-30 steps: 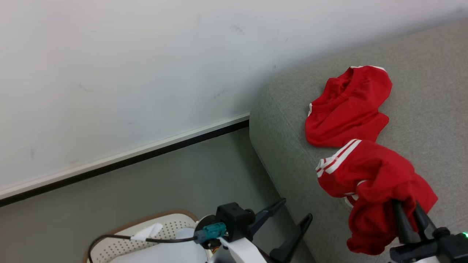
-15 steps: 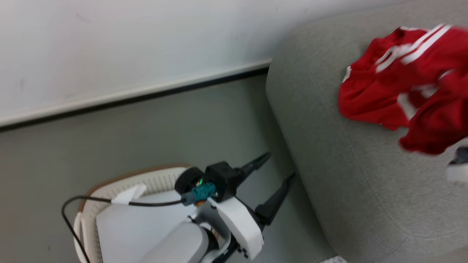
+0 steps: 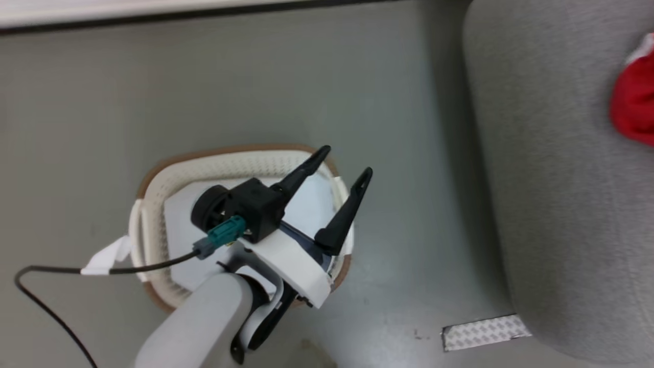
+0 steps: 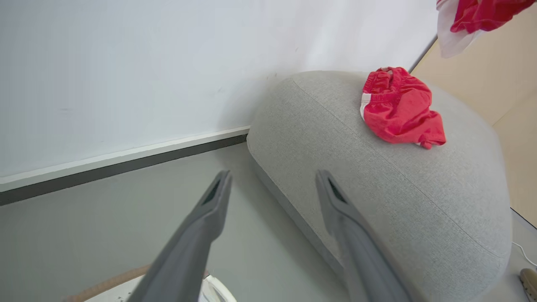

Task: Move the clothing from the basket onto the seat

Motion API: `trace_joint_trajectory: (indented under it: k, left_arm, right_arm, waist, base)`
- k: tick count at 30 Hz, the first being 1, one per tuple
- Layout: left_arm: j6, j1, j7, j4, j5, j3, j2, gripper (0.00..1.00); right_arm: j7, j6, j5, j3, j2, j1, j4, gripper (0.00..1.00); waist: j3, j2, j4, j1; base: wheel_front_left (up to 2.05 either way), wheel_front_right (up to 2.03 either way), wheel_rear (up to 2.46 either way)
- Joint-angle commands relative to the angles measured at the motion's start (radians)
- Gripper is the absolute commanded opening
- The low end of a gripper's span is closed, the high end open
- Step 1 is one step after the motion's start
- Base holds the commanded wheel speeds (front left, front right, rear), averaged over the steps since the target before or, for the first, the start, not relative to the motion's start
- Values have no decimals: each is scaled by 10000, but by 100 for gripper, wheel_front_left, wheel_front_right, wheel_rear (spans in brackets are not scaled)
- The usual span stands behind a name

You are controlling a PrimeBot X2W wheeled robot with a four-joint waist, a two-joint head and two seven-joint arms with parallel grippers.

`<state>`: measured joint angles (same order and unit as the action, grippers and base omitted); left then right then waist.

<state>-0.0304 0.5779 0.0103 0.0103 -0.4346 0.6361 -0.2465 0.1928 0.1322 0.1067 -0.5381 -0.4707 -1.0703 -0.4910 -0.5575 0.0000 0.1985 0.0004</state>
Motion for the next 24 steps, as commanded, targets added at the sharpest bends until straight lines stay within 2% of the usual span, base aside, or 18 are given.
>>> trace_joint_trajectory:
  k: [1,4,11,12,13,14,18,24]
  left_arm:
    - [-90,-147,72,-113,-47,-80,-125,100]
    - [-229,-361,194,-303,-155,-185,-125,100]
    - [-591,-788,230,-655,-173,-480,-487,100]
    - [-609,-842,237,-687,-198,-497,-508,100]
    - [-652,-887,279,-731,-233,-539,-508,100]
    - [-703,-918,291,-740,-271,-591,-517,100]
    - [-807,-1043,398,-732,-374,-728,-589,100]
    - [-707,-1248,863,-564,-599,-753,-367,100]
  right_arm:
    - [-130,-30,-422,-279,-139,-306,-490,0]
    - [-97,-29,-1151,-877,-355,-707,-1354,0]
    - [494,-29,-2401,-2260,587,-345,-3245,0]
    - [561,-29,-2517,-2384,713,-263,-3446,3]
    - [594,-29,-2688,-2477,800,-177,-3644,32]
    - [649,-29,-2864,-2495,890,-110,-3783,100]
    - [728,-29,-3104,-2153,1194,183,-4038,100]
    - [722,-29,-2800,-306,1321,1740,-2725,100]
  waist:
    - [-695,0,-721,-4]
    - [-878,0,-1046,-4]
    - [-1126,0,-1317,-4]
    - [-1080,0,-1315,-4]
    - [-1020,0,-1303,-4]
    - [-960,0,-1283,-4]
    - [-565,0,-1079,-4]
    - [439,0,-826,-4]
  base:
    - [0,0,0]
    - [0,0,0]
    - [0,0,0]
    - [0,0,0]
    - [0,0,0]
    - [0,0,0]
    - [0,0,0]
    - [0,0,0]
